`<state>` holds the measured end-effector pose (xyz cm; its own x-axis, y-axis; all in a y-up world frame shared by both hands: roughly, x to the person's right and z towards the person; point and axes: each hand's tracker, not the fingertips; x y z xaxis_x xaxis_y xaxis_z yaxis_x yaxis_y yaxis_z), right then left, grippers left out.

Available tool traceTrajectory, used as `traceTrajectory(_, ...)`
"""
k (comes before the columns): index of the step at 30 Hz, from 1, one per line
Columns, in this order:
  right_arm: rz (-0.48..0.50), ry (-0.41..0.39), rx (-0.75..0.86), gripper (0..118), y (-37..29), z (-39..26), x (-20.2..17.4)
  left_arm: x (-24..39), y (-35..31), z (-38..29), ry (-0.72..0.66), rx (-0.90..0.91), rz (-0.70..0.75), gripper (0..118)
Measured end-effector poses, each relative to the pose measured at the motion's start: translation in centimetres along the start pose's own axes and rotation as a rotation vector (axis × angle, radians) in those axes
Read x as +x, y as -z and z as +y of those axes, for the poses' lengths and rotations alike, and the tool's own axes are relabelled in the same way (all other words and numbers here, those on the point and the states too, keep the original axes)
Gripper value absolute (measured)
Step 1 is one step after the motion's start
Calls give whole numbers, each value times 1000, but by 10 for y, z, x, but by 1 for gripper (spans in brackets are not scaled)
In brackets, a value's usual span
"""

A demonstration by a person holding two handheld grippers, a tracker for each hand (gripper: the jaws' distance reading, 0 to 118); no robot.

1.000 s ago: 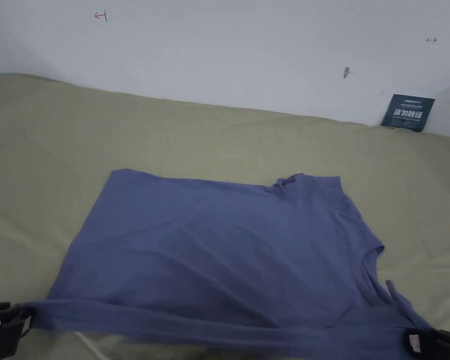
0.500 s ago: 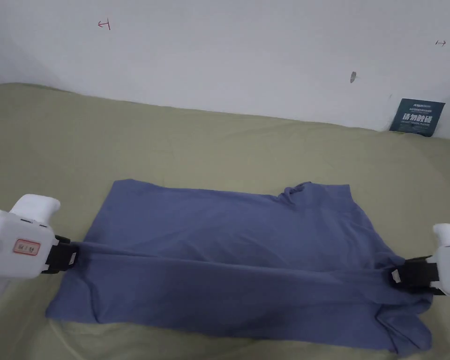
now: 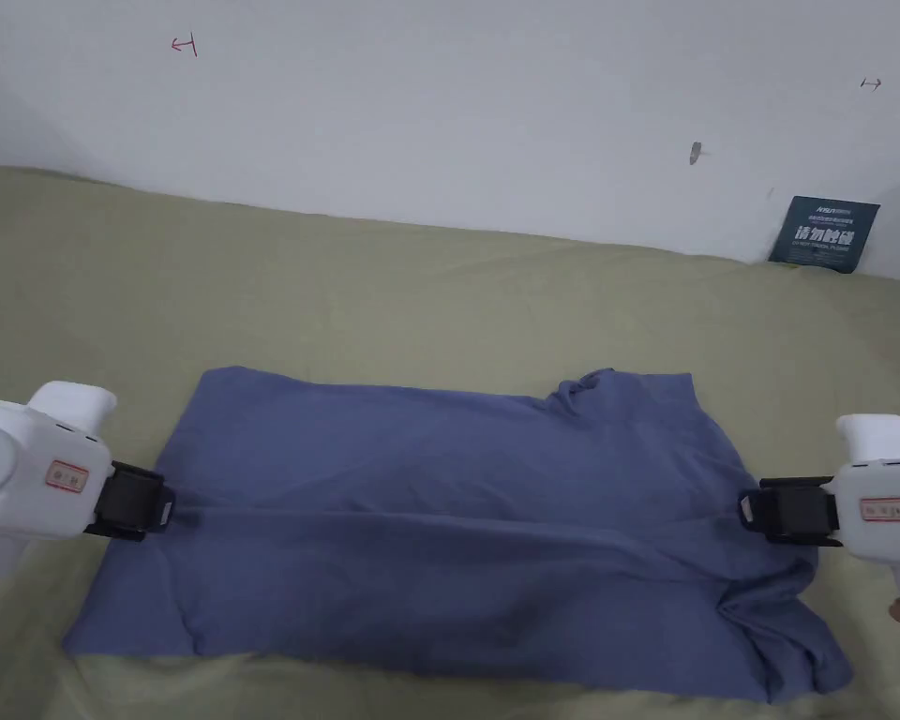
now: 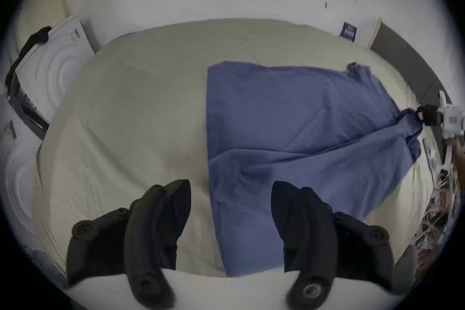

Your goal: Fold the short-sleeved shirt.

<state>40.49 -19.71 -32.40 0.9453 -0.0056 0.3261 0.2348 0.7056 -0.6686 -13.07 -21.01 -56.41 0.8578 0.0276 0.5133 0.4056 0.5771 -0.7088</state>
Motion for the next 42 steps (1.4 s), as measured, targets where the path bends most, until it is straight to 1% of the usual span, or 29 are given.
traceTrajectory(3,-85,-29,127,83,-39,-11,-19,17,-40,-13,23,143,102,72)
traceTrajectory(4,-108,-20,157,83,-51,-17,-29,27,-55,-19,22,190,127,72)
traceTrajectory(5,-117,2,172,83,-63,-23,-40,36,-68,-25,11,235,118,72)
traceTrajectory(7,-85,59,185,77,-85,-39,-65,62,-91,-44,-20,300,83,70)
traceTrajectory(8,-73,77,200,72,-90,-51,-76,77,-101,-55,-25,344,72,63)
traceTrajectory(9,-76,79,199,69,-99,-61,-88,89,-107,-64,-28,362,81,46)
traceTrajectory(10,-84,64,193,66,-109,-75,-105,105,-115,-77,-12,376,108,19)
traceTrajectory(11,-90,53,206,56,-119,-90,-120,113,-112,-89,-6,388,148,0)
traceTrajectory(12,-97,44,211,35,-125,-104,-135,124,-115,-100,-10,384,179,0)
traceTrajectory(13,-117,28,210,4,-131,-118,-148,132,-119,-112,-9,365,156,0)
traceTrajectory(14,-172,-6,194,2,-136,-132,-161,139,-121,-124,-25,340,140,0)
traceTrajectory(15,-202,-10,199,1,-140,-142,-169,144,-121,-136,-51,325,129,0)
traceTrajectory(17,-130,-3,133,1,-141,-167,-182,152,-121,-163,-81,302,101,0)
traceTrajectory(19,-86,22,115,1,-141,-187,-189,155,-118,-186,-117,272,77,0)
traceTrajectory(20,-65,16,93,1,-140,-193,-194,153,-114,-194,-124,242,50,0)
traceTrajectory(22,-58,4,52,1,-136,-197,-194,145,-109,-200,-122,197,66,0)
traceTrajectory(23,-57,10,65,1,-136,-197,-191,140,-108,-200,-142,198,65,0)
traceTrajectory(28,-56,47,108,1,-136,-181,-174,89,-92,-175,-308,181,27,0)
traceTrajectory(29,-56,51,115,1,-135,-177,-168,76,-86,-168,-363,187,29,2)
traceTrajectory(30,-54,55,122,1,-134,-174,-162,65,-80,-162,-400,200,30,12)
traceTrajectory(31,-51,64,129,2,-132,-171,-155,53,-72,-154,-443,199,-19,22)
traceTrajectory(33,-54,80,130,2,-130,-167,-144,30,-53,-140,-529,189,-70,67)
traceTrajectory(34,-57,91,129,2,-128,-165,-136,21,-45,-133,-568,170,-96,78)
traceTrajectory(36,-74,108,127,2,-125,-163,-124,11,-31,-119,-614,163,-110,78)
traceTrajectory(38,-98,119,124,2,-118,-161,-110,7,-14,-105,-594,157,-123,78)
traceTrajectory(39,-107,126,117,2,-115,-160,-105,9,-9,-101,-590,136,-107,78)
traceTrajectory(41,-127,144,102,2,-105,-156,-89,11,10,-90,-551,47,-14,78)
traceTrajectory(42,-133,156,98,2,-101,-153,-83,13,15,-88,-535,29,-2,77)
